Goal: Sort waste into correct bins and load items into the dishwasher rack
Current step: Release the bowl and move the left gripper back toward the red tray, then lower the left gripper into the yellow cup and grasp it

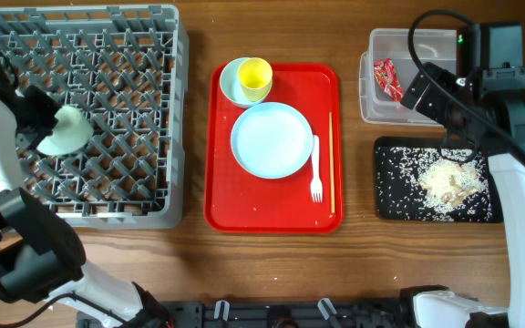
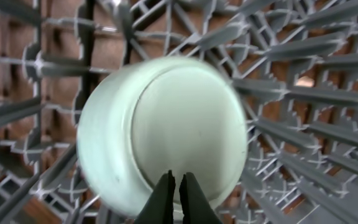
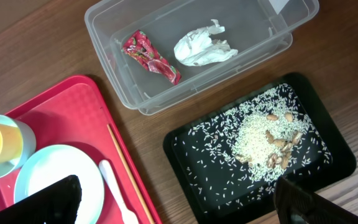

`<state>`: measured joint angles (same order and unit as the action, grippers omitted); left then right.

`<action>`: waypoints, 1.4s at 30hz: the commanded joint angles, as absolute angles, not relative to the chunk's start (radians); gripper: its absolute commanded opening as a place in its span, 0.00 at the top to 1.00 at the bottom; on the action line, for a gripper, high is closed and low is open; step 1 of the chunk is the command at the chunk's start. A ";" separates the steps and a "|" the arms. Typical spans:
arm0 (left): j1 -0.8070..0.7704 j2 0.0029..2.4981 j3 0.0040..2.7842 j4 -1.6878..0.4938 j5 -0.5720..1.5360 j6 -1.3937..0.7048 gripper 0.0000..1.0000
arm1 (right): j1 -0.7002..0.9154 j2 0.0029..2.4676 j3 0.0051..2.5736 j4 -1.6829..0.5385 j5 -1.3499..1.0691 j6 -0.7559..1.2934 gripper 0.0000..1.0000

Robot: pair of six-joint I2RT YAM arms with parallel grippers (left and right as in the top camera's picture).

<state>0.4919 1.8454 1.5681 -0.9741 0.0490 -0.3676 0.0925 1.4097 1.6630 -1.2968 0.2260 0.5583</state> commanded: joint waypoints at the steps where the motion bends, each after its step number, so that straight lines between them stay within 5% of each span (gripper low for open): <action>1: 0.520 1.848 1.570 -1.030 0.032 -0.405 0.96 | 0.090 1.417 1.669 -1.295 0.247 0.550 0.00; 6: 0.540 1.812 1.571 -1.105 0.080 -0.431 0.96 | 0.090 1.417 1.669 -1.295 0.247 0.550 0.00; 11: 0.539 1.617 1.571 -1.143 0.363 -0.430 0.96 | 0.090 1.417 1.669 -1.295 0.247 0.550 0.00; 12: 0.534 1.568 1.571 -1.168 0.487 -0.422 0.88 | 0.090 1.417 1.669 -1.295 0.247 0.550 0.00; 14: 0.505 1.508 1.571 -1.211 0.623 -0.366 0.15 | 0.090 1.417 1.669 -1.295 0.246 0.550 0.00; 16: 0.431 1.475 1.571 -1.268 0.720 -0.239 0.00 | 0.090 1.417 1.669 -1.295 0.247 0.550 0.00; 27: -0.265 1.581 1.569 -1.143 0.478 -0.154 0.01 | 0.090 1.417 1.669 -1.295 0.247 0.550 0.00; 31: -0.446 1.665 1.569 -1.055 0.387 -0.168 0.09 | 0.090 1.417 1.669 -1.295 0.246 0.550 0.00; 33: -0.501 1.695 1.569 -1.026 0.386 -0.167 0.00 | 0.090 1.417 1.669 -1.295 0.247 0.550 0.00; 42: -0.554 1.709 1.569 -0.990 0.301 -0.167 0.00 | 0.090 1.417 1.669 -1.295 0.246 0.550 0.00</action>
